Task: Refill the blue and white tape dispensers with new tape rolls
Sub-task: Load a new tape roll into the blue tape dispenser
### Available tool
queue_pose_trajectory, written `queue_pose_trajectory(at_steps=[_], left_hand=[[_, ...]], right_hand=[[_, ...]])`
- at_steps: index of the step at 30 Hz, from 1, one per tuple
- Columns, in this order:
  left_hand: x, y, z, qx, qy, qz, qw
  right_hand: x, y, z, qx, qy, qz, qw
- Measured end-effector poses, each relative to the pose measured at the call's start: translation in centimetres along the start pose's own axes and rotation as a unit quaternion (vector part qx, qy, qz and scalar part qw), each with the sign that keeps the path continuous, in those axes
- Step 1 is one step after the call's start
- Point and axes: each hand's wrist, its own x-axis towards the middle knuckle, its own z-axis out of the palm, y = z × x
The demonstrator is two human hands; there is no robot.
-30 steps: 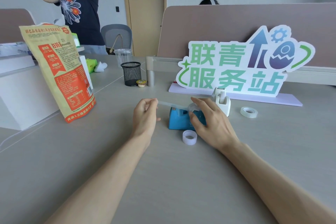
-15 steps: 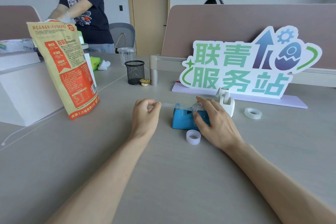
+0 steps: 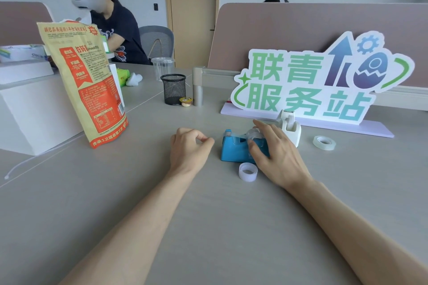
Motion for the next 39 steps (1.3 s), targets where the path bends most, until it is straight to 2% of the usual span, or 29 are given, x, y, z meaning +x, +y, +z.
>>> queue_pose_trajectory(at_steps=[23,26,31,35,39], left_hand=[[0.0,1.0,-0.1,0.169,-0.140,-0.007,0.976],[-0.3,0.8,-0.2,0.144,-0.121,0.004,0.982],[-0.8,1.0,-0.8,-0.026,-0.100,0.061,0.993],[-1.1,1.1,-0.7,-0.014,-0.110,0.104,0.988],[-0.5,0.3,-0.7,0.054,-0.143,0.125,0.980]], right_hand=[[-0.1,-0.2,0.1,-0.006,-0.006,0.006,1.000],[-0.1,-0.1,0.0,0.007,-0.004,0.011,1.000],[0.0,-0.3,-0.2,0.039,0.003,0.032,0.999],[-0.1,-0.3,-0.3,0.023,0.019,0.062,0.998],[0.0,-0.2,-0.3,0.027,0.026,0.102,0.994]])
